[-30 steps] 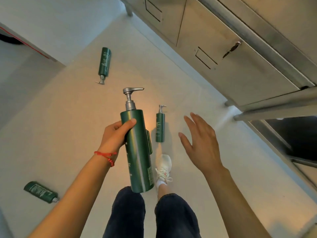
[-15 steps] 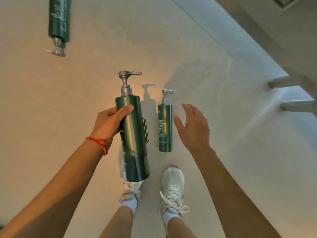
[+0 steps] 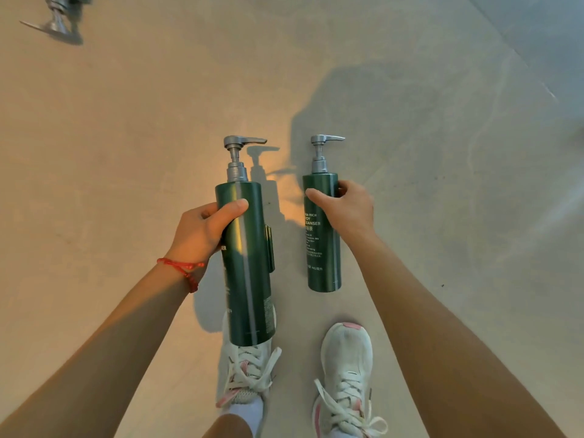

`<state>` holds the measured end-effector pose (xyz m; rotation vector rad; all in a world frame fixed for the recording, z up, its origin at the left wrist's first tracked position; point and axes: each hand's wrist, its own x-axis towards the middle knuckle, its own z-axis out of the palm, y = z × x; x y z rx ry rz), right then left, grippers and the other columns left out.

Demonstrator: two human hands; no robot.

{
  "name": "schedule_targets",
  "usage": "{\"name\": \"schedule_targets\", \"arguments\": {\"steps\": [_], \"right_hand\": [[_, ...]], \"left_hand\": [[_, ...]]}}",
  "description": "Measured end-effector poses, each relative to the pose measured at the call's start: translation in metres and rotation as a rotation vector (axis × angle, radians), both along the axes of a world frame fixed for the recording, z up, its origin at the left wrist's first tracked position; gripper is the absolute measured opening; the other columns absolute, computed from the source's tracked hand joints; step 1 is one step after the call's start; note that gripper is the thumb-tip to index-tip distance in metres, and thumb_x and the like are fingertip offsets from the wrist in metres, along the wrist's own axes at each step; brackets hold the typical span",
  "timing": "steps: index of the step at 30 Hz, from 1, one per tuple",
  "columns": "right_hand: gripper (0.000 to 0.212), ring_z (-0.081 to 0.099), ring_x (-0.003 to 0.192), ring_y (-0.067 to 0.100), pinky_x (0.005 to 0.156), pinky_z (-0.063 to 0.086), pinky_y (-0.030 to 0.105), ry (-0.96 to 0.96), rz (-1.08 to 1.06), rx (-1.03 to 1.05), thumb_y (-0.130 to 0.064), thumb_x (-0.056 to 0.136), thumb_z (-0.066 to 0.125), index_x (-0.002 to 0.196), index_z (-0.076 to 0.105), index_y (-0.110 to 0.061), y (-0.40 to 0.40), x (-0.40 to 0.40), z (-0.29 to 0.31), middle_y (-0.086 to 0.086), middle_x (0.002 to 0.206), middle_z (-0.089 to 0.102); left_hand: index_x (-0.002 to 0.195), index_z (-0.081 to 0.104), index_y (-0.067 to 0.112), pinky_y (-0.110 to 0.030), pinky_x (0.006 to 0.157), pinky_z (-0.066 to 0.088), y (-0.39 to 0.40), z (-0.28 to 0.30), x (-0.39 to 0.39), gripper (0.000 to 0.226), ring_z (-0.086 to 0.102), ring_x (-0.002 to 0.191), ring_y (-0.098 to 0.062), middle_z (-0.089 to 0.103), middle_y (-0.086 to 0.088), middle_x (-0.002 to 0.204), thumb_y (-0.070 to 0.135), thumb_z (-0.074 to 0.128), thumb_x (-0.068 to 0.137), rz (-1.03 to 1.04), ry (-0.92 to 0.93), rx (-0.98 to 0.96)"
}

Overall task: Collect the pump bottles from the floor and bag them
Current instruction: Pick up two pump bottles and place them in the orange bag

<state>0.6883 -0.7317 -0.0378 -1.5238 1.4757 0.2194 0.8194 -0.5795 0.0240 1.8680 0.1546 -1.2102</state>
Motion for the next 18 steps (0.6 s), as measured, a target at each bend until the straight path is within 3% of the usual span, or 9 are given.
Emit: {"name": "schedule_targets", "arguments": {"steps": [6,11,18], "right_hand": [[0.016,0.066,0.068,0.002,0.055,0.05,0.012,-0.299,-0.231,0.232,-0.033,0.073,0.071,0.085,0.065,-0.025,0.001,-0.012,0.05,-0.008,0.08,0.068],[0.013,0.068,0.079,0.016,0.077,0.055,0.032,-0.429,-0.283,0.325,-0.032,0.074,0.068,0.081,0.069,-0.02,-0.004,-0.025,0.15,0.001,0.084,0.072],[0.015,0.07,0.079,0.015,0.073,0.057,0.03,-0.494,-0.28,0.327,-0.034,0.074,0.068,0.083,0.072,-0.023,-0.014,-0.045,0.318,-0.003,0.081,0.075]], "left_hand": [[0.063,0.062,0.014,-0.015,0.045,0.049,0.007,0.034,0.01,0.021,0.06,0.049,-0.006,0.065,0.008,0.051,0.027,0.065,0.079,0.011,-0.02,0.029],[0.061,0.059,0.014,-0.01,0.039,0.042,0.005,0.112,0.008,0.021,0.055,0.04,0.0,0.06,0.012,0.041,0.022,0.063,0.081,0.018,-0.031,0.023],[0.058,0.057,0.015,-0.011,0.038,0.042,-0.014,0.269,-0.005,0.024,0.055,0.041,-0.002,0.06,0.01,0.042,0.021,0.063,0.08,-0.013,-0.017,-0.071]]}}
